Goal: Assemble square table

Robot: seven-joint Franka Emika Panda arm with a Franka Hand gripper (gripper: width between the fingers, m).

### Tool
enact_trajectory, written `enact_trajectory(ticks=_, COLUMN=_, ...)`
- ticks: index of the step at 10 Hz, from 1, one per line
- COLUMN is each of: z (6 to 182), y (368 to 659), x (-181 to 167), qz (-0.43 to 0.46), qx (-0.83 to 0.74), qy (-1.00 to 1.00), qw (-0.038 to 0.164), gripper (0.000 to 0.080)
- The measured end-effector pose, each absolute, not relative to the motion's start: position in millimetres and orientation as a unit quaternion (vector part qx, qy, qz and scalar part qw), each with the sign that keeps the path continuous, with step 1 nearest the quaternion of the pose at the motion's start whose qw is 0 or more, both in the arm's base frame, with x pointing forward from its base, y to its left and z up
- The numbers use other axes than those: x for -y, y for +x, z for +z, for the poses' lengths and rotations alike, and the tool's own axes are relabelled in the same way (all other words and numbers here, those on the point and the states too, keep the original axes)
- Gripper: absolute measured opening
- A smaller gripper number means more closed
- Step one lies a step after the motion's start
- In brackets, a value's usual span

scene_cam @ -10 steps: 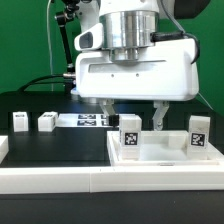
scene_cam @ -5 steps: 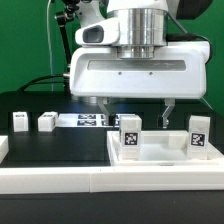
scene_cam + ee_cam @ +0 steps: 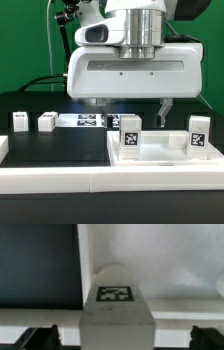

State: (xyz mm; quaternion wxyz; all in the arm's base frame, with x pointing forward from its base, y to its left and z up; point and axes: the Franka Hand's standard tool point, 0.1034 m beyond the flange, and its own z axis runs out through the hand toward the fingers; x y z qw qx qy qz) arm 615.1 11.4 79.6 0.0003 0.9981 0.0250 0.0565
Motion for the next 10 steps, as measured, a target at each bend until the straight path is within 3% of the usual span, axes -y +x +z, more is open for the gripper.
enact_trajectory(ticks=2, z=79.6, y=615.1, x=-11.6, qz=0.057, qx=-0.025, qy=0.998, qw=0.000, gripper=0.0414)
enact_trajectory(ticks=3, z=79.8, y=615.3, x=-10.8, qz=0.057, qx=-0.024, qy=0.998, qw=0.001, gripper=0.0414)
enact_trajectory(ticks=4, z=79.8, y=615.3, x=-9.9, qz=0.057, qx=-0.024, qy=0.998, qw=0.001, gripper=0.0288)
enact_trajectory(ticks=8, z=79.8, y=615.3, x=-10.2, qz=0.057, qx=-0.014, qy=0.998, qw=0.000, gripper=0.0288)
enact_trajectory(ticks=10, z=78.9, y=614.0, x=-8.2, qz=0.057, qx=0.100, qy=0.993, qw=-0.010, gripper=0.0288)
